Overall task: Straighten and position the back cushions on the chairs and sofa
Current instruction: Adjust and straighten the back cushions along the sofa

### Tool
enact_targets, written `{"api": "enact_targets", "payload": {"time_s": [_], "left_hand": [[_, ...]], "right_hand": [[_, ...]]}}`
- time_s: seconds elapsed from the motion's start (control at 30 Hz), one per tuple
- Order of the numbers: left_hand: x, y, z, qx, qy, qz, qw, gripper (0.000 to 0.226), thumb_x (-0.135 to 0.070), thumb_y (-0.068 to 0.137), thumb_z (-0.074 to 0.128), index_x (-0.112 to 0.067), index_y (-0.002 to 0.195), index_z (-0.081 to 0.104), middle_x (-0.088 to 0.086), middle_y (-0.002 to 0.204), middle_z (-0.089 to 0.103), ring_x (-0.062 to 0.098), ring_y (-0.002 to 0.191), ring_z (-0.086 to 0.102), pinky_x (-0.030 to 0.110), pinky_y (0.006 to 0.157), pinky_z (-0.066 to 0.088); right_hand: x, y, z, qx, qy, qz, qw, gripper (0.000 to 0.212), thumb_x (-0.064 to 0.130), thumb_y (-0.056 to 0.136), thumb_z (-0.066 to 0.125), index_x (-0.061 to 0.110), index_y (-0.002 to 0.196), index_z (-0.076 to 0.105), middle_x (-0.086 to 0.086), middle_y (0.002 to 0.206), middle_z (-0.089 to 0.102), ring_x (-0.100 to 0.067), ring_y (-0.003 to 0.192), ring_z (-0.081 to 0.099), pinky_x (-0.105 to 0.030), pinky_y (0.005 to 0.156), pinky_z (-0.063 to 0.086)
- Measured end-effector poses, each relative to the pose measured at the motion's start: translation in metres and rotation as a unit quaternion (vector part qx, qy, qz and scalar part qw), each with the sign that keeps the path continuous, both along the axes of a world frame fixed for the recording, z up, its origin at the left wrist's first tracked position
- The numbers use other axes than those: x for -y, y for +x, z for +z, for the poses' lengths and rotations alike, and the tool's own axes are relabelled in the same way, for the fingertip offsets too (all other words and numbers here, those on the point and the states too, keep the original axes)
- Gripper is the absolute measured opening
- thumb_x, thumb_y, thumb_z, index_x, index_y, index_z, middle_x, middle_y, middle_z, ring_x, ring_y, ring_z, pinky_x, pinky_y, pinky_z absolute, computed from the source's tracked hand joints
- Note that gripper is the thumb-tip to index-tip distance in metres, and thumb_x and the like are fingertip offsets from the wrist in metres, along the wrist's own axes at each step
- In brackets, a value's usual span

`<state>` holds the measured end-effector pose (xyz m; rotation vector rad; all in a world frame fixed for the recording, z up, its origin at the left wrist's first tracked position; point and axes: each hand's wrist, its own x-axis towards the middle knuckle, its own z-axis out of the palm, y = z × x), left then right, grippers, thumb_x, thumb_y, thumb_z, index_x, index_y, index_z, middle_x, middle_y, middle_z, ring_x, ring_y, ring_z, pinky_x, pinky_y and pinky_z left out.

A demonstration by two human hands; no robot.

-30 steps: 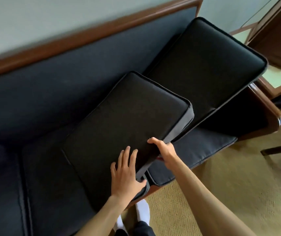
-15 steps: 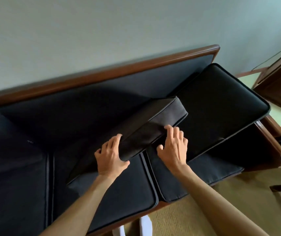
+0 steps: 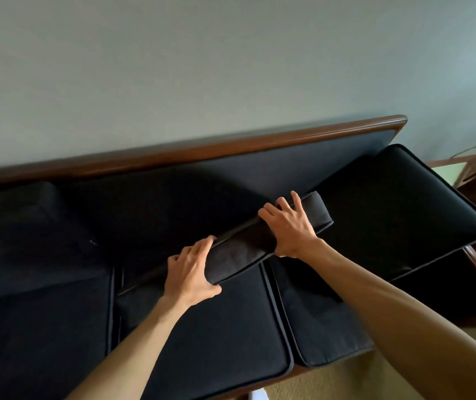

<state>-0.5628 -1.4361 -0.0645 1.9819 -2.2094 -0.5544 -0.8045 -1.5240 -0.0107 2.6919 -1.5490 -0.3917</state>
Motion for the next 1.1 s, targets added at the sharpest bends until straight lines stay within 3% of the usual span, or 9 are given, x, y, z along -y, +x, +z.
{"api": "enact_targets", "payload": {"time_s": [0.17, 0.37, 0.57, 0.67, 0.8, 0.9, 0.97, 1.1], "left_hand": [[0.004, 0.050, 0.013, 0.105, -0.020, 0.003, 0.994, 0.120, -0.054, 0.052, 0.079, -0.023, 0.149, 0.017, 0.001, 0.134, 0.048, 0.026, 0.110, 0.056, 0.048, 0.084, 0.048], [0.036, 0.103, 0.047, 0.077, -0.003, 0.021, 0.997, 0.104, -0.034, 0.060, 0.077, -0.028, 0.145, 0.017, -0.001, 0.128, 0.049, 0.025, 0.109, 0.053, 0.044, 0.086, 0.047], [0.054, 0.136, 0.049, 0.093, 0.017, -0.008, 0.995, 0.102, -0.031, 0.055, 0.077, -0.030, 0.141, 0.023, -0.004, 0.121, 0.052, 0.024, 0.103, 0.054, 0.049, 0.087, 0.043], [0.049, 0.138, 0.028, 0.096, 0.045, -0.019, 0.994, 0.102, -0.027, 0.057, 0.076, -0.032, 0.143, 0.022, -0.005, 0.126, 0.051, 0.024, 0.108, 0.051, 0.047, 0.093, 0.038], [0.061, 0.125, 0.017, 0.079, 0.014, -0.013, 0.997, 0.105, -0.030, 0.056, 0.077, -0.033, 0.145, 0.022, -0.006, 0.133, 0.047, 0.022, 0.118, 0.045, 0.047, 0.105, 0.028], [0.071, 0.113, 0.017, 0.104, 0.017, 0.028, 0.994, 0.113, -0.028, 0.061, 0.079, -0.025, 0.151, 0.011, 0.004, 0.145, 0.036, 0.029, 0.135, 0.032, 0.056, 0.116, 0.015], [0.073, 0.104, 0.018, 0.127, 0.029, 0.049, 0.990, 0.119, -0.033, 0.066, 0.081, -0.020, 0.153, 0.002, 0.011, 0.155, 0.023, 0.035, 0.145, 0.016, 0.061, 0.117, 0.004], [0.072, 0.078, 0.016, 0.115, 0.019, 0.050, 0.992, 0.125, -0.037, 0.071, 0.079, -0.017, 0.153, -0.013, 0.012, 0.163, -0.007, 0.033, 0.149, -0.012, 0.064, 0.115, -0.007]], "right_hand": [[0.024, 0.055, 0.036, -0.001, 0.009, 0.027, 1.000, 0.080, 0.047, 0.060, 0.078, 0.026, 0.130, 0.044, 0.009, 0.122, 0.051, -0.023, 0.121, 0.038, -0.053, 0.104, 0.026], [0.051, 0.098, 0.064, -0.021, 0.009, 0.030, 0.999, 0.082, 0.056, 0.052, 0.075, 0.031, 0.124, 0.046, 0.013, 0.115, 0.053, -0.022, 0.116, 0.042, -0.055, 0.098, 0.029], [0.056, 0.112, 0.037, 0.007, 0.075, -0.031, 0.997, 0.074, 0.053, 0.048, 0.074, 0.033, 0.113, 0.046, 0.015, 0.108, 0.053, -0.020, 0.109, 0.044, -0.049, 0.088, 0.034], [0.046, 0.117, 0.005, 0.001, 0.134, -0.055, 0.989, 0.074, 0.049, 0.052, 0.077, 0.031, 0.116, 0.045, 0.014, 0.112, 0.051, -0.020, 0.114, 0.042, -0.053, 0.093, 0.036], [0.040, 0.109, -0.016, 0.024, 0.088, -0.099, 0.991, 0.096, 0.041, 0.058, 0.078, 0.024, 0.142, 0.033, 0.004, 0.140, 0.041, -0.027, 0.133, 0.033, -0.070, 0.111, 0.016], [0.029, 0.121, -0.028, 0.067, 0.057, -0.050, 0.995, 0.117, 0.023, 0.062, 0.074, 0.020, 0.157, 0.007, -0.004, 0.164, 0.007, -0.030, 0.151, 0.003, -0.071, 0.113, 0.006], [0.021, 0.139, -0.034, 0.085, 0.060, -0.006, 0.995, 0.121, 0.019, 0.063, 0.070, 0.022, 0.157, -0.006, 0.001, 0.165, -0.015, -0.023, 0.151, -0.016, -0.068, 0.115, -0.003], [0.022, 0.151, -0.046, 0.087, 0.060, -0.005, 0.994, 0.119, 0.028, 0.070, 0.069, 0.022, 0.156, -0.013, 0.007, 0.163, -0.021, -0.019, 0.149, -0.023, -0.065, 0.115, -0.012]]}}
